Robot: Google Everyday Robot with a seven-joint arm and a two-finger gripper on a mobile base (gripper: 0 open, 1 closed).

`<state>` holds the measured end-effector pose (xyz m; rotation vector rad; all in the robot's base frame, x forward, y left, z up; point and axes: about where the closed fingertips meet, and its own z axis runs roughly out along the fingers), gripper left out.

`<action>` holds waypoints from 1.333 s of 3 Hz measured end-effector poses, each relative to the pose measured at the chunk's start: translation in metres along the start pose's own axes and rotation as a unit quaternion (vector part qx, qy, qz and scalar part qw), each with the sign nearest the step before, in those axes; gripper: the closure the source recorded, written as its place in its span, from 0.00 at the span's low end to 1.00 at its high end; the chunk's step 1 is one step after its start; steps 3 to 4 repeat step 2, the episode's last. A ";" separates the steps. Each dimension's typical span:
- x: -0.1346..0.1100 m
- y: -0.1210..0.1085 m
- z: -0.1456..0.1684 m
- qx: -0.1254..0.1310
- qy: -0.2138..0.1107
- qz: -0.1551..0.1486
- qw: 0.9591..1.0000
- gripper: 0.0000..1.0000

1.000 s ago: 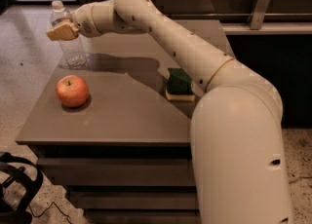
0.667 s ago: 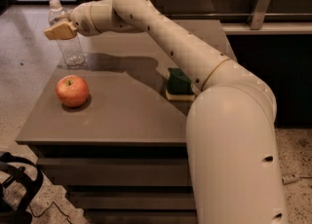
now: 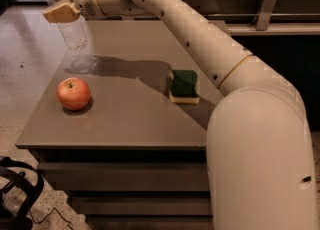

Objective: Pick water bottle

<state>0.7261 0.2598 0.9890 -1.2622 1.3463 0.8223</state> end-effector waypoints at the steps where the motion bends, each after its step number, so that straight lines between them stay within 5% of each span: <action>1: -0.028 0.001 -0.024 0.016 -0.009 -0.025 1.000 1.00; 2: -0.047 0.003 -0.041 0.028 -0.017 -0.043 0.999 1.00; 4: -0.047 0.003 -0.041 0.028 -0.017 -0.043 0.999 1.00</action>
Offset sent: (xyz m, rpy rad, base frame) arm -0.0274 -0.0497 0.0847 0.0335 -0.1625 -0.0578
